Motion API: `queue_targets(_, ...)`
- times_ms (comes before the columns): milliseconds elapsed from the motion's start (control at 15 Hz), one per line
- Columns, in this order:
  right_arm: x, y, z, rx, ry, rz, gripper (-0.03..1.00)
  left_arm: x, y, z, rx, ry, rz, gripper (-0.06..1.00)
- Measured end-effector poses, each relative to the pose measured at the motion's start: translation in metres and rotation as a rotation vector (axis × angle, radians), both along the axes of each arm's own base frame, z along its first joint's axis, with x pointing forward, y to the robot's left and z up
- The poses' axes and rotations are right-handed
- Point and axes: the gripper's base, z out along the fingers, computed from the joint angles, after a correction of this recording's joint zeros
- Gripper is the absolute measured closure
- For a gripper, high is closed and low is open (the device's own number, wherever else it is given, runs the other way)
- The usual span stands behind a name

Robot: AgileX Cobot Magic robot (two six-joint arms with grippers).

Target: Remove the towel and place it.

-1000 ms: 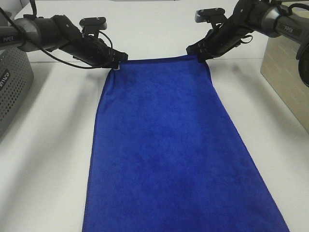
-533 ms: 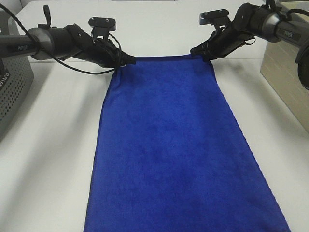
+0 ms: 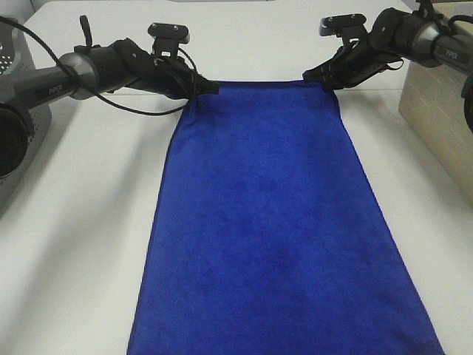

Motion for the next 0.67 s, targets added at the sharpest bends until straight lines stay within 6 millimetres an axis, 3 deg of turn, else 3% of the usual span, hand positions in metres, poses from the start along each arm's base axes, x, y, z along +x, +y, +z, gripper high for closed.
queue_targets(267, 0.001, -0.003, -0.014, 0.017, 0.008, -0.018, 0.97, 0.0, -0.001, 0.0, -0.003, -0.006, 0.003, 0.92)
queue_targets(667, 0.005, -0.003, -0.013, 0.023, -0.036, -0.033, 0.97, 0.003, -0.002, 0.003, -0.001, -0.054, 0.024, 0.92)
